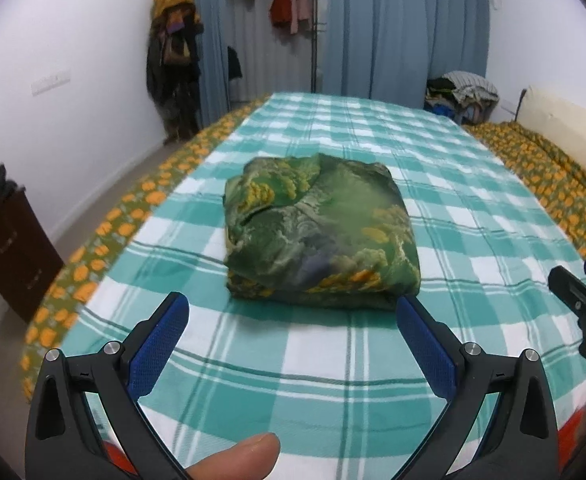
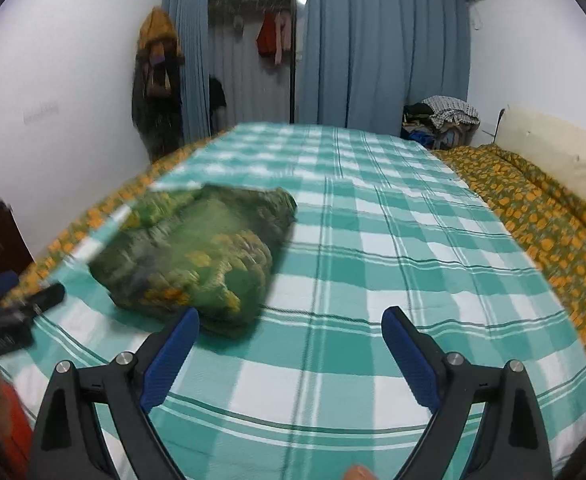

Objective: Fold large clothes

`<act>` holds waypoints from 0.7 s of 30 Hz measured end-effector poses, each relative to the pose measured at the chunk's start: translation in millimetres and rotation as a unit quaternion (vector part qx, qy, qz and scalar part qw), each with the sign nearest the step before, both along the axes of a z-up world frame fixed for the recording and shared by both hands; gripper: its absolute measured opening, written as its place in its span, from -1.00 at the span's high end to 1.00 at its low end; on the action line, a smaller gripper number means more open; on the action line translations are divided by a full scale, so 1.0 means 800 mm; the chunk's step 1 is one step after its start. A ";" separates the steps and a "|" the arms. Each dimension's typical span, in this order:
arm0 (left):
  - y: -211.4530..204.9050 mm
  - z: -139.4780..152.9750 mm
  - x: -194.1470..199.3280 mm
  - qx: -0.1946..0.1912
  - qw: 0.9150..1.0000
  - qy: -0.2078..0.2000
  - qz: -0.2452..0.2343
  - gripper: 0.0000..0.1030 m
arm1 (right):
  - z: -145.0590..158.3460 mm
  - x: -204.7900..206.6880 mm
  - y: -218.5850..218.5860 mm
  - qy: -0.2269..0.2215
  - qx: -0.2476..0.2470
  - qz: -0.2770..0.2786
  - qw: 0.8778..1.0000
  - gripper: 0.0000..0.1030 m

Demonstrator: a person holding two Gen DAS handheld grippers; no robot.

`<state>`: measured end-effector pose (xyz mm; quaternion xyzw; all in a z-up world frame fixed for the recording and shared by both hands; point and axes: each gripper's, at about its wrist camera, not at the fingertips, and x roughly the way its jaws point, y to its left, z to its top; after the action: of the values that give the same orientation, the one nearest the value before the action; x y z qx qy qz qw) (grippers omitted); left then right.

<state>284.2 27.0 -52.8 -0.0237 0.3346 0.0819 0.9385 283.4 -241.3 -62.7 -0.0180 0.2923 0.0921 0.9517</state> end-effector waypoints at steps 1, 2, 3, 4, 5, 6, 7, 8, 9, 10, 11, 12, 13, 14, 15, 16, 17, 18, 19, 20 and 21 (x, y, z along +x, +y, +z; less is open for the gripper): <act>-0.003 0.004 -0.004 0.000 1.000 -0.003 -0.001 -0.99 | 0.000 -0.001 0.000 0.004 0.003 0.000 1.000 -0.84; -0.003 0.006 -0.006 -0.001 1.000 -0.005 -0.002 -0.99 | 0.000 -0.001 0.000 0.012 0.007 0.003 1.000 -0.84; -0.005 0.009 -0.009 -0.001 1.000 -0.005 -0.002 -0.99 | -0.001 -0.001 0.000 0.021 0.012 0.010 1.000 -0.84; -0.005 0.012 -0.010 -0.002 1.000 -0.006 -0.003 -0.99 | -0.003 -0.001 0.000 0.030 0.018 0.017 0.999 -0.84; -0.007 0.014 -0.012 -0.001 1.000 -0.006 -0.005 -0.99 | -0.004 -0.002 0.000 0.035 0.022 0.020 0.999 -0.84; -0.008 0.016 -0.014 0.000 1.000 -0.006 -0.006 -0.99 | -0.005 -0.003 0.001 0.037 0.019 0.020 0.999 -0.84; -0.008 0.018 -0.014 0.002 1.000 -0.005 -0.007 -0.99 | -0.006 -0.004 0.003 0.040 0.010 0.018 0.999 -0.84; -0.009 0.019 -0.015 0.004 1.000 -0.001 -0.007 -0.99 | -0.007 -0.005 0.006 0.042 0.001 0.017 0.999 -0.84; -0.009 0.020 -0.015 0.005 1.000 0.001 -0.005 -0.99 | -0.007 -0.007 0.007 0.042 -0.003 0.017 0.999 -0.84; -0.010 0.020 -0.015 0.006 1.000 0.004 -0.004 -0.99 | -0.007 -0.008 0.008 0.041 -0.005 0.018 0.999 -0.84; -0.010 0.020 -0.015 0.008 1.000 0.008 -0.003 -0.99 | -0.006 -0.010 0.009 0.041 -0.007 0.019 0.999 -0.84; -0.010 0.019 -0.015 0.010 1.000 0.010 -0.003 -0.99 | -0.006 -0.011 0.010 0.040 -0.009 0.020 0.999 -0.84; -0.011 0.018 -0.015 0.012 1.000 0.012 -0.002 -0.99 | -0.005 -0.012 0.010 0.040 -0.012 0.019 0.999 -0.84; -0.012 0.018 -0.015 0.015 1.000 0.016 -0.002 -0.99 | -0.004 -0.013 0.012 0.040 -0.018 0.017 0.999 -0.84; -0.012 0.017 -0.015 0.018 1.000 0.021 0.001 -0.99 | -0.003 -0.013 0.012 0.039 -0.021 0.016 0.999 -0.84; -0.013 0.016 -0.015 0.020 1.000 0.024 0.002 -0.99 | -0.002 -0.013 0.013 0.040 -0.022 0.016 0.999 -0.85; -0.012 0.015 -0.015 0.021 0.999 0.028 0.003 -0.99 | -0.002 -0.013 0.013 0.042 -0.023 0.016 0.999 -0.87; -0.012 0.014 -0.015 0.021 0.999 0.031 0.003 -0.99 | -0.001 -0.013 0.014 0.044 -0.023 0.017 0.999 -0.93; -0.012 0.014 -0.016 0.021 0.999 0.032 0.003 -0.99 | 0.000 -0.013 0.014 0.045 -0.022 0.017 0.999 -0.97; -0.013 0.013 -0.015 0.024 0.999 0.035 0.003 -0.99 | 0.001 -0.013 0.013 0.045 -0.021 0.017 0.999 -0.99; -0.013 0.012 -0.015 0.025 0.999 0.038 0.003 -0.99 | 0.002 -0.014 0.014 0.046 -0.021 0.017 0.999 -0.99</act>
<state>272.1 16.7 -43.4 0.0022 0.3678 0.0937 0.9252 272.2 -230.4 -61.1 -0.0387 0.3368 0.1033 0.9351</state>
